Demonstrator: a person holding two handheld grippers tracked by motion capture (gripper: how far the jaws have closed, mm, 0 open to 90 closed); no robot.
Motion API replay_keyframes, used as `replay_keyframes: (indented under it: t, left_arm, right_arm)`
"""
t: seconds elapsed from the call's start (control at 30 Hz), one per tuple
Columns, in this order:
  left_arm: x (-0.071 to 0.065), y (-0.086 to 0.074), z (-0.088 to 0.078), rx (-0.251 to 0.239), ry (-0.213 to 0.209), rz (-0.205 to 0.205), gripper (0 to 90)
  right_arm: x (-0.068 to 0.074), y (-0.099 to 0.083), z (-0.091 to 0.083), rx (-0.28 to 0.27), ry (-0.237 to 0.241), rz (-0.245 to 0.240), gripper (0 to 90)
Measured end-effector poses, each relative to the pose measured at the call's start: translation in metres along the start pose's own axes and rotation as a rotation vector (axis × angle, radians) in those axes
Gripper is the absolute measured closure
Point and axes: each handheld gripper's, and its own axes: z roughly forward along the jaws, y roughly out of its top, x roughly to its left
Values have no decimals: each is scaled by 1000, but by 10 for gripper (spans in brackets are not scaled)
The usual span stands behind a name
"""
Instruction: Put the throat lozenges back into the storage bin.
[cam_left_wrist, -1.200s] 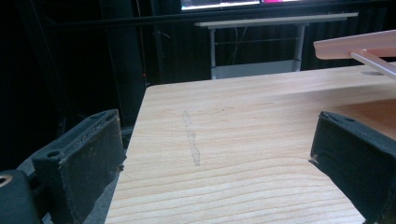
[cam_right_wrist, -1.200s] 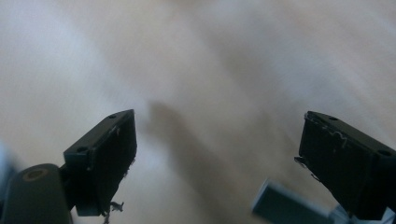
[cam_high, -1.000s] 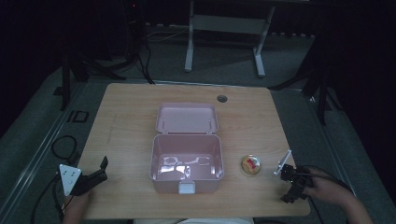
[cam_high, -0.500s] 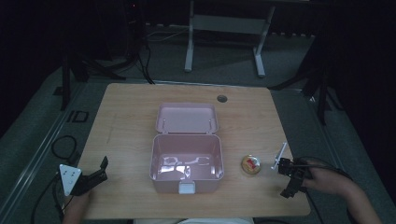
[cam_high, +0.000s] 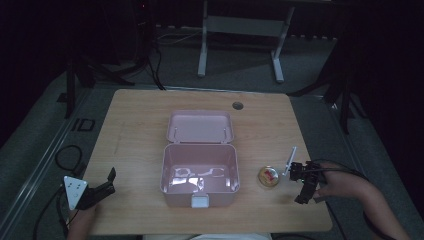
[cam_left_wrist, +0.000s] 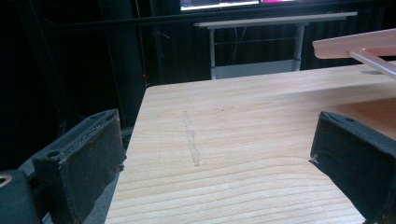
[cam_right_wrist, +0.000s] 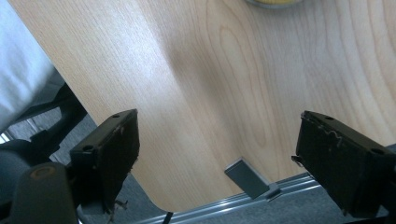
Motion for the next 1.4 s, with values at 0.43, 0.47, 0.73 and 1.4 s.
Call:
replay_keyframes:
  t: [0.43, 0.47, 0.73, 1.4]
  left_arm:
    - [0, 0, 0, 0, -9, 1, 32]
    - [0, 0, 0, 0, -9, 1, 32]
    - [0, 0, 0, 1, -12, 2, 32]
    - [1, 0, 1, 2, -25, 3, 32]
  right_arm:
    - [-2, 29, -20, -36, -2, -62, 135]
    - [-2, 29, -20, -36, -2, -62, 135]
    - [-6, 45, -31, -41, -38, -114, 135]
    - [-21, 71, -23, -69, -38, -131, 140]
